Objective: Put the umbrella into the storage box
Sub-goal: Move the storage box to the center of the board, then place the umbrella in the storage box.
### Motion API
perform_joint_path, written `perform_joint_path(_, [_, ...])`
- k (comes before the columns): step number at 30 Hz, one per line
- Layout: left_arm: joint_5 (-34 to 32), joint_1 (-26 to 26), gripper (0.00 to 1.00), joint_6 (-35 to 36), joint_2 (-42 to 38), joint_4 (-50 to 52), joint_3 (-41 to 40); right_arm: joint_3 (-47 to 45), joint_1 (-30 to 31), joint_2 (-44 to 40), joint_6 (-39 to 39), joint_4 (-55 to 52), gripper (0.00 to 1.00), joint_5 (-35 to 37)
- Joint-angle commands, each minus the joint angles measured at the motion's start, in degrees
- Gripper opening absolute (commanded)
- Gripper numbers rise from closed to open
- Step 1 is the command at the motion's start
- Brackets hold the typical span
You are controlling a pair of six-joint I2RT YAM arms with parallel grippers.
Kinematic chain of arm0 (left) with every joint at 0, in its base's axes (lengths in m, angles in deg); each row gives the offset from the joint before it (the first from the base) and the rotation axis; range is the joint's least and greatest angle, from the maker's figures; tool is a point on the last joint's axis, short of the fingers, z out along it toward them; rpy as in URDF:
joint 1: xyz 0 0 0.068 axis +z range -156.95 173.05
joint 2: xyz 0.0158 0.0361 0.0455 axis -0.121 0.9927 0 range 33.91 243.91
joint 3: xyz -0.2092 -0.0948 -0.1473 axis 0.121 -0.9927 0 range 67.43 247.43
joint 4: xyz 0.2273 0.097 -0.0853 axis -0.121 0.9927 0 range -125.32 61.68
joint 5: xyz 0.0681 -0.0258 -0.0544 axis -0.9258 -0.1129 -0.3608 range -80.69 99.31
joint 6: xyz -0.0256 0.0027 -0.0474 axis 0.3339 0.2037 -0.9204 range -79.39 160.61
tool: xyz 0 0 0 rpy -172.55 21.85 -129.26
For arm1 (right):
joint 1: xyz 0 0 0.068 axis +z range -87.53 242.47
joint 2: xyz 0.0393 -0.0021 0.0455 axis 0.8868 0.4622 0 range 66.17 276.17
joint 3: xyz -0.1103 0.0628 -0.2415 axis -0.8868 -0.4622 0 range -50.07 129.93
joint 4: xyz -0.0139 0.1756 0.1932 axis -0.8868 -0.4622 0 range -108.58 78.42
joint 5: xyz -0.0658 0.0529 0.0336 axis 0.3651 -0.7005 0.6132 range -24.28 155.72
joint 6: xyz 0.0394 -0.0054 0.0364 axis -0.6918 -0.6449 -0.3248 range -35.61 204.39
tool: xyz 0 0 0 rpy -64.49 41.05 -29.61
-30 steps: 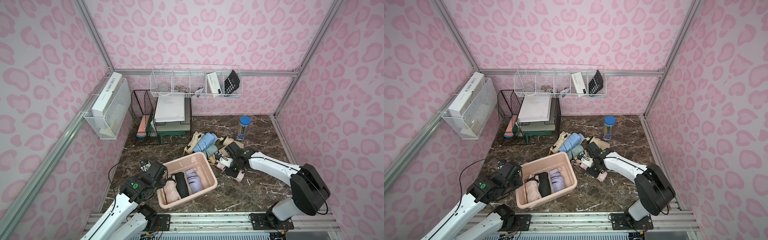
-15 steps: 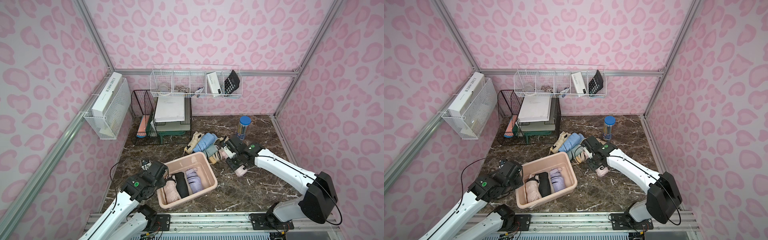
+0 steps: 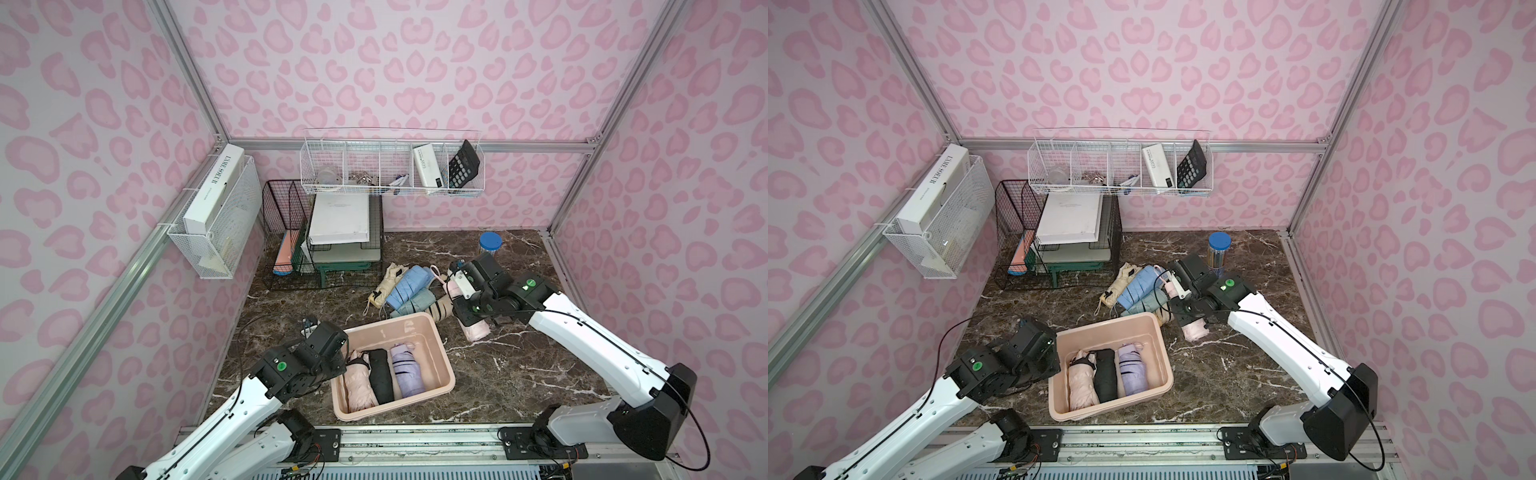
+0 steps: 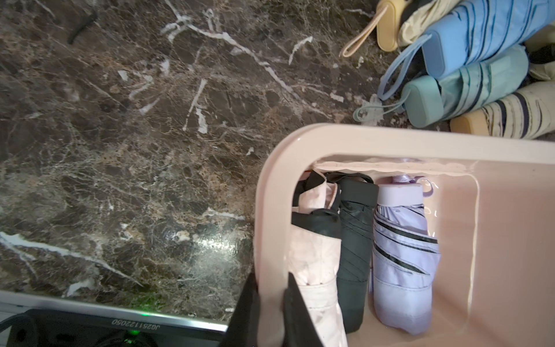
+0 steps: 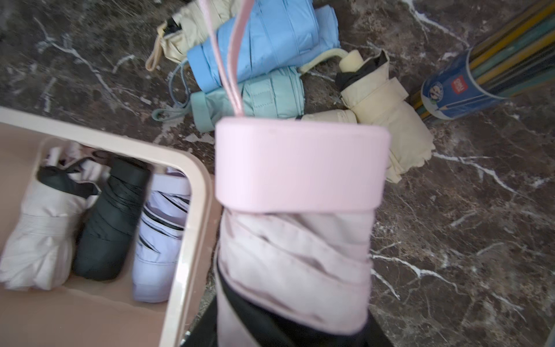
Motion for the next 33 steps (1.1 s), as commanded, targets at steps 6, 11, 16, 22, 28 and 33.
perform_joint_path(6, [-6.07, -11.24, 0.03, -11.98, 4.95, -2.37, 2.77, 1.26, 6.09, -2.50, -9.40, 3.52, 0.11, -8.21])
perform_joint_path(11, [-10.05, -15.81, 0.03, -16.52, 8.66, -2.81, 4.81, -4.20, 11.31, -3.98, -15.79, 3.95, 0.10, -6.81])
perform_joint_path(16, [-11.58, -17.73, 0.03, -19.26, 11.06, -3.55, 5.47, -7.95, 17.58, -3.76, -22.22, 4.72, 0.10, -2.85])
perform_joint_path(22, [-12.03, -18.58, 0.03, -20.12, 11.82, -3.65, 5.73, -12.35, 21.12, -1.19, -27.05, 8.00, 0.10, 0.67])
perform_joint_path(28, [-11.77, -18.84, 0.03, -21.18, 10.98, -3.03, 4.82, -14.15, 21.99, 2.75, -27.87, 8.12, 0.10, 5.82])
perform_joint_path(33, [-11.70, -18.83, 0.03, -21.74, 10.86, -2.86, 4.52, -17.15, 22.75, 5.01, -28.99, 9.90, 0.13, 8.41])
